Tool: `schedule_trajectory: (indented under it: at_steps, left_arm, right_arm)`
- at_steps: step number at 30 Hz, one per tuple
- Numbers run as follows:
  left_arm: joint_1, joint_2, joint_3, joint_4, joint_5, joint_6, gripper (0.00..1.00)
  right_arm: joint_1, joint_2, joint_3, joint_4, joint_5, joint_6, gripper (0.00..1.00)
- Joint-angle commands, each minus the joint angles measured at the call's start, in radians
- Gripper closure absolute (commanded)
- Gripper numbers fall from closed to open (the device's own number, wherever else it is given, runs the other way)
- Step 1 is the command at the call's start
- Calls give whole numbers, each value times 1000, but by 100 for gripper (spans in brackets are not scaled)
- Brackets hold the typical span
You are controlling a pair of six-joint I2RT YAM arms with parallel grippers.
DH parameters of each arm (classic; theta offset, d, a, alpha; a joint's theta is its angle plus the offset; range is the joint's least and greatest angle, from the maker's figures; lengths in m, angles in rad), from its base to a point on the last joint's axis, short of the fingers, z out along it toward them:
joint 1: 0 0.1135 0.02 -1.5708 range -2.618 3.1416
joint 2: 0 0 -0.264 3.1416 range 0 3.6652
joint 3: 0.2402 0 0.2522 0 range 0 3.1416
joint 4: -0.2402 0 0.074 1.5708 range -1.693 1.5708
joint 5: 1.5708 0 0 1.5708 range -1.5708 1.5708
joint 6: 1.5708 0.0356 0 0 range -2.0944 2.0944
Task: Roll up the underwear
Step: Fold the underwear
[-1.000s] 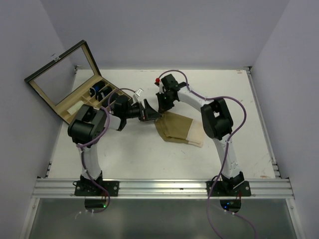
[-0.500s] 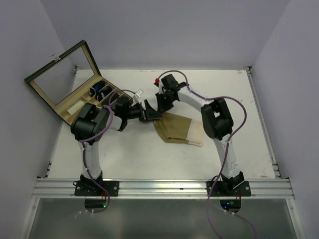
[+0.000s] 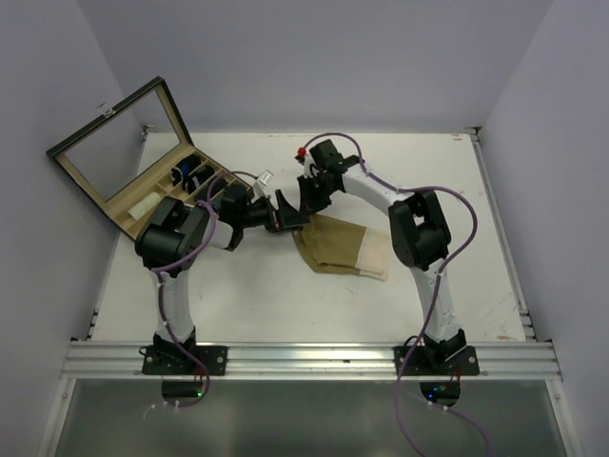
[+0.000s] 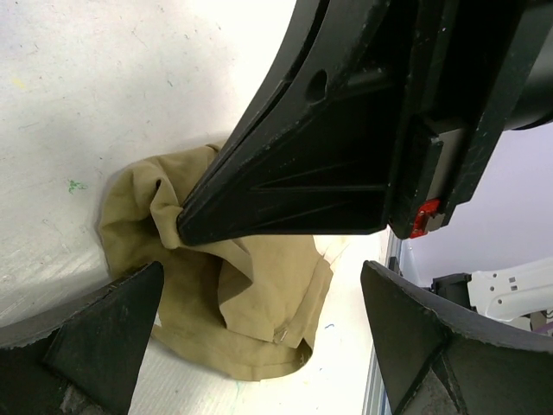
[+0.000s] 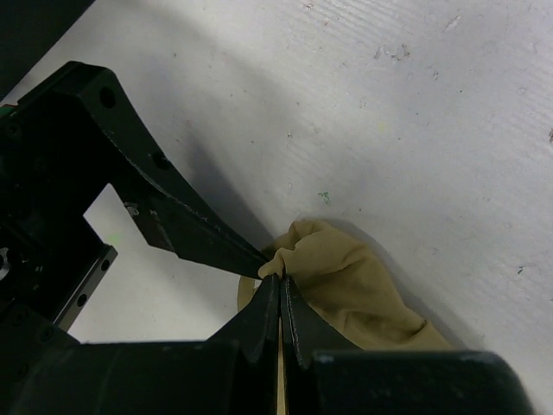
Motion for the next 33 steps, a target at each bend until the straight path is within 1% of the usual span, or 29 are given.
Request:
schedule_trajectory:
  at_steps: [1, 11, 14, 16, 18, 20, 21, 22, 23, 24, 25, 27, 30, 32, 33]
  left_arm:
    - [-4, 4, 24, 23, -19, 25, 0]
    - [-4, -13, 21, 12, -11, 25, 0]
    - [-5, -48, -1, 3, -9, 32, 0]
    - [-5, -97, -16, -18, -5, 42, 0]
    - [-5, -169, -36, -70, -2, 83, 0]
    - [-5, -222, -50, -124, 1, 144, 0]
    - [-5, -275, -51, -177, 4, 169, 0]
    - [-5, -301, -56, -208, 10, 193, 0]
    - [-5, -344, -56, -263, 7, 230, 0]
    - [-5, -357, -53, -283, 10, 238, 0]
    - [-2, -367, -50, -299, 14, 239, 0]
    - [4, -374, -41, -301, 14, 221, 0]
    - [7, -363, -28, -262, 7, 194, 0]
    - [7, -340, -24, -218, 15, 164, 0]
    - [7, -335, -22, -210, 12, 160, 0]
  right_arm:
    - [2, -55, -20, 3, -47, 34, 100]
    - [1, 36, -40, 11, -62, 54, 100]
    - [-1, 66, -25, 11, -67, 60, 98]
    - [-4, 80, -14, 10, -70, 66, 94]
    - [-5, 97, -2, 10, -72, 71, 90]
    - [-10, 109, 13, 11, -85, 76, 84]
    - [-11, 120, 18, 11, -91, 80, 81]
    - [-16, 122, 21, 16, -104, 82, 72]
    - [-18, 122, 21, 28, -136, 86, 68]
    - [-19, 123, 21, 36, -153, 97, 60]
    - [-19, 122, 21, 43, -171, 103, 57]
    - [-21, 108, 12, 74, -225, 131, 54]
    - [-22, 83, 0, 118, -280, 161, 53]
    - [-28, 62, -10, 160, -306, 192, 55]
    - [-30, 54, -14, 177, -324, 204, 58]
